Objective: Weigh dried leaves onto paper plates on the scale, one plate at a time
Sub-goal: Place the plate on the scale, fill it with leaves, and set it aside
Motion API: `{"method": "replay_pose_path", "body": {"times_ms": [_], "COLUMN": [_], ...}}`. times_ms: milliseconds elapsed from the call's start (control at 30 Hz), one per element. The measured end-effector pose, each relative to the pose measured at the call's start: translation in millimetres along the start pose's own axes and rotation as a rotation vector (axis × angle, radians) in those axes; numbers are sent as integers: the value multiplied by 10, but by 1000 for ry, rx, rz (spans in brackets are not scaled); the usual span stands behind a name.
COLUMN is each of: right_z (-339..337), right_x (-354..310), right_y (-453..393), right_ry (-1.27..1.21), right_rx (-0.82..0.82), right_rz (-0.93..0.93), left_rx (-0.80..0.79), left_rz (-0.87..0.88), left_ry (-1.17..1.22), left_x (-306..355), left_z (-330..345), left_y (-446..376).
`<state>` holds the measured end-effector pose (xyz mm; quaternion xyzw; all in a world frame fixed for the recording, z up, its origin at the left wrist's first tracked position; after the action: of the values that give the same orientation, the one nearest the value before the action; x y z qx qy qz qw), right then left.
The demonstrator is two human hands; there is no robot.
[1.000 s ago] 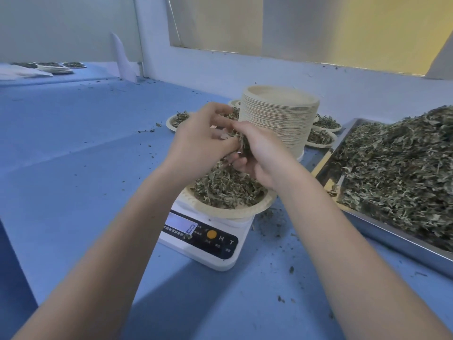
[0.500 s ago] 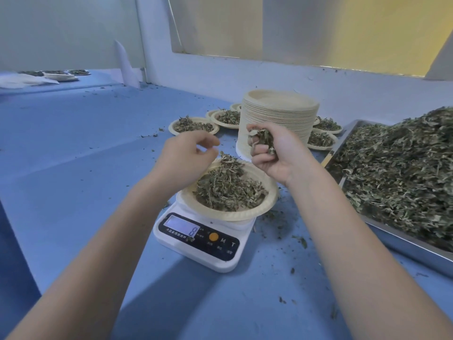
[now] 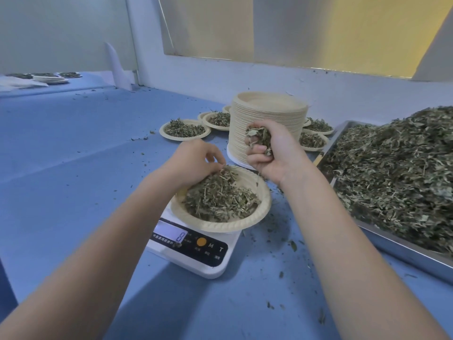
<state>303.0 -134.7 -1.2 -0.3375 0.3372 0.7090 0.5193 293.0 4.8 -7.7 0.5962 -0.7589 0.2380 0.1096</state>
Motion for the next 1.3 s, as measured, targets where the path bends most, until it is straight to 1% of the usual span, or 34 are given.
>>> {"method": "replay_pose_path", "body": {"times_ms": [233, 400, 433, 533, 600, 767, 867, 967, 1067, 1133, 1200, 1300], "right_z": [-26, -40, -39, -25, -18, -1, 5, -15, -37, -39, -16, 55], "right_x": [-13, 5, 7, 6, 2, -10, -10, -12, 9, 47, 81, 112], "right_y": [1, -5, -5, -3, 4, 15, 13, 1, -22, -31, -25, 11], "right_ry": [20, 134, 174, 263, 310, 393, 414, 412, 403, 412, 435, 423], "right_rx": [26, 59, 62, 60, 62, 67, 54, 59, 86, 98, 77, -28], "right_rz": [-25, -39, -41, -50, -60, -88, -90, -89, -78, -48, -9, 51], "left_rx": [10, 95, 84, -24, -79, -88, -26, 101, 265, 336, 342, 309], "left_rz": [-16, -10, -4, 8, -2, 3, 12, 31, 46, 66, 108, 150], "left_ry": [41, 127, 113, -4, -30, -59, -68, -29, 79, 159, 216, 213], "left_x": [35, 39, 48, 82, 90, 110, 118, 120, 166, 239, 335, 443], "left_z": [-46, -165, -175, -118, -63, -8, -22, -135, -319, -416, -456, -427], "left_y": [22, 50, 54, 72, 90, 67, 40, 46, 62, 76, 83, 89]}}
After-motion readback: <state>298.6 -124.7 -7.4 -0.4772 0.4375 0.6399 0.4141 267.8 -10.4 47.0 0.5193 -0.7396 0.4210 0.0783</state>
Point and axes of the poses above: each hand's wrist, its own y-axis away from the middle knuckle, its own z-axis out of the palm, x = y × z, the point moved 4 cm from there along -y, towards the middle knuckle, and after that the axes turned 1 degree about y, right-handed, at the moved point
